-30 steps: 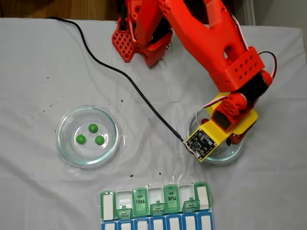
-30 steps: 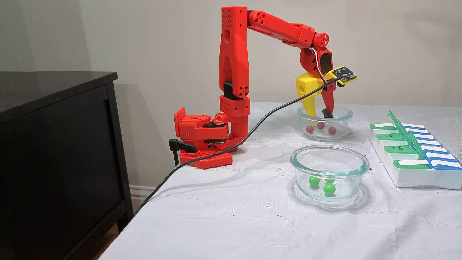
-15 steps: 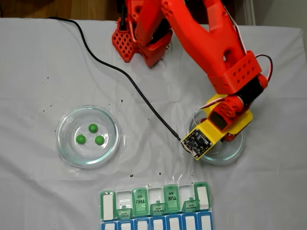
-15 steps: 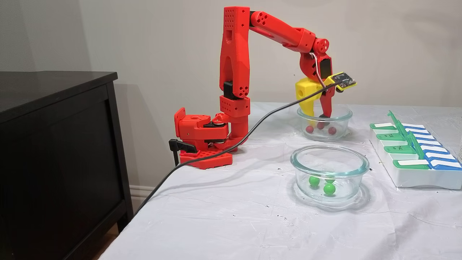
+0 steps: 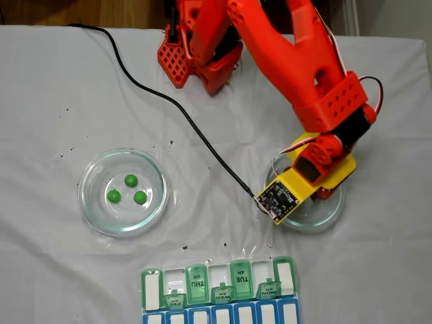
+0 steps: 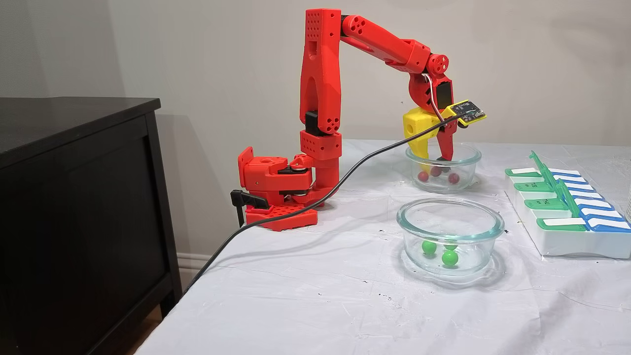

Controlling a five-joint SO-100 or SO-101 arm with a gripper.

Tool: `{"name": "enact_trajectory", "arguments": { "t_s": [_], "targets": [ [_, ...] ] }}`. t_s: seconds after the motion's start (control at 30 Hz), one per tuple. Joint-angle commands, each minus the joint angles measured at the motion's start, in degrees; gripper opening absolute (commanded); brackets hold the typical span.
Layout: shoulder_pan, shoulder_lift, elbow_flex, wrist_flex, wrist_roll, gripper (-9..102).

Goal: Sort medicines into box.

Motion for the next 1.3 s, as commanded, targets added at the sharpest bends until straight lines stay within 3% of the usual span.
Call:
{"name": "enact_trajectory", "arguments": {
  "t_s": [0.0, 0.5, 0.7, 0.97, 1.27],
  "targets": [
    [-0.97, 4.39, -0.7, -0.53, 0.18, 20],
    [-1.93, 1.05, -2.99, 0.18, 1.49, 19],
    [-2.29, 0.18, -4.83, 3.78, 2.55, 0],
    [-1.58, 2.37, -5.62, 3.52, 2.64, 0],
    [0.88, 15.38, -9.23, 9.4, 0.79, 0]
  ]
}}
